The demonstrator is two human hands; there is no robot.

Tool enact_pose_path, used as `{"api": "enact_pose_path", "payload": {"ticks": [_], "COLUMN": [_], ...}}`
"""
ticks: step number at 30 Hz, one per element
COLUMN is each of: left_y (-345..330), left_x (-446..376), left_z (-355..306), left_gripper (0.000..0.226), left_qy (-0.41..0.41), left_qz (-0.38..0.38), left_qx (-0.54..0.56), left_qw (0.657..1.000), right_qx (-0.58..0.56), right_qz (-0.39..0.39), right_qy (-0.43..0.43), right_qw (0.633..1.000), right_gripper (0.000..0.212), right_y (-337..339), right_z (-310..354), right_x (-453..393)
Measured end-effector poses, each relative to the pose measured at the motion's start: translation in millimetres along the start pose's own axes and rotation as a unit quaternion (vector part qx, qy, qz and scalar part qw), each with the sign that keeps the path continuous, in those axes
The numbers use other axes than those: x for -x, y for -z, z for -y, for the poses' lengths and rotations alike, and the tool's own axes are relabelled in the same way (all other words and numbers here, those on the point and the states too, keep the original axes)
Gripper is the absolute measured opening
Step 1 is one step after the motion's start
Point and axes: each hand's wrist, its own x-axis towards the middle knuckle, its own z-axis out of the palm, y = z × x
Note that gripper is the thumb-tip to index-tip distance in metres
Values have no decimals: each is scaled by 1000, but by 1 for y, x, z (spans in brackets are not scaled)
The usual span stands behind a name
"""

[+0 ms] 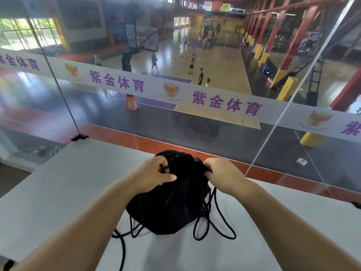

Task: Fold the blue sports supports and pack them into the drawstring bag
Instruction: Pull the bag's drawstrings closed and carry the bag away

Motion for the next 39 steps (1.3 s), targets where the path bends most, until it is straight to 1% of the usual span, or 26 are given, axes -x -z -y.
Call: {"api": "enact_pose_path", "payload": {"ticks": [4, 6, 7, 9, 10, 11, 13, 15, 17, 20, 22, 24, 28, 32, 34, 36, 38, 39], "left_y": [-2, -2, -2, -1, 1, 2, 7, 13, 17, 17, 21, 29, 39, 26, 20, 16, 11, 9], "left_x": [3, 4, 6, 9, 10, 12, 15, 19, 24, 33, 41, 50, 63, 68, 70, 72, 75, 77], "left_z": [0, 0, 0, -1, -2, -3, -5, -7, -10, -14, -13, -13, -9, -6, -4, -3, -4, -5], "left_gripper": [24, 14, 16, 24, 24, 22, 22, 26, 32, 32, 35, 35, 31, 34, 33, 33, 29, 27], "left_qy": [-11, -22, -21, -9, -2, 6, 21, 27, 26, 18, 30, 53, 85, 95, 106, 111, 108, 106], "left_qz": [-42, -51, -57, -73, -81, -85, -83, -83, -104, -144, -176, -206, -236, -254, -244, -235, -228, -225], "left_qx": [19, 9, 4, -15, -16, -3, 44, 97, 118, 89, 26, -28, -20, -42, -5, 41, 63, 65], "left_qw": [999, 998, 998, 997, 997, 996, 995, 991, 987, 985, 984, 977, 968, 962, 964, 965, 966, 966], "right_qx": [-19, -46, -51, -48, -48, -60, -118, -162, -180, -180, -152, -140, -162, -189, -207, -232, -241, -238], "right_qz": [-5, 1, 6, 14, 18, 22, 33, 47, 48, 14, -27, -47, -64, -69, -47, 13, 78, 93], "right_qy": [56, 66, 69, 67, 63, 58, 48, 48, 60, 79, 72, 62, 62, 51, 52, 54, 65, 73], "right_qw": [998, 997, 996, 997, 997, 996, 991, 985, 981, 980, 985, 987, 983, 978, 976, 971, 965, 964], "right_gripper": [11, 7, 6, 13, 15, 16, 18, 21, 26, 39, 40, 39, 36, 36, 33, 27, 18, 15], "right_y": [11, 19, 23, 30, 32, 35, 39, 43, 46, 51, 55, 61, 64, 52, 48, 46, 43, 40], "right_z": [5, 6, 5, 3, 1, -2, -6, -8, -10, -16, -26, -36, -42, -36, -34, -32, -28, -27], "right_x": [4, 5, 6, 8, 8, 8, 8, 8, 11, 15, 18, 20, 21, 17, 16, 15, 17, 18]}}
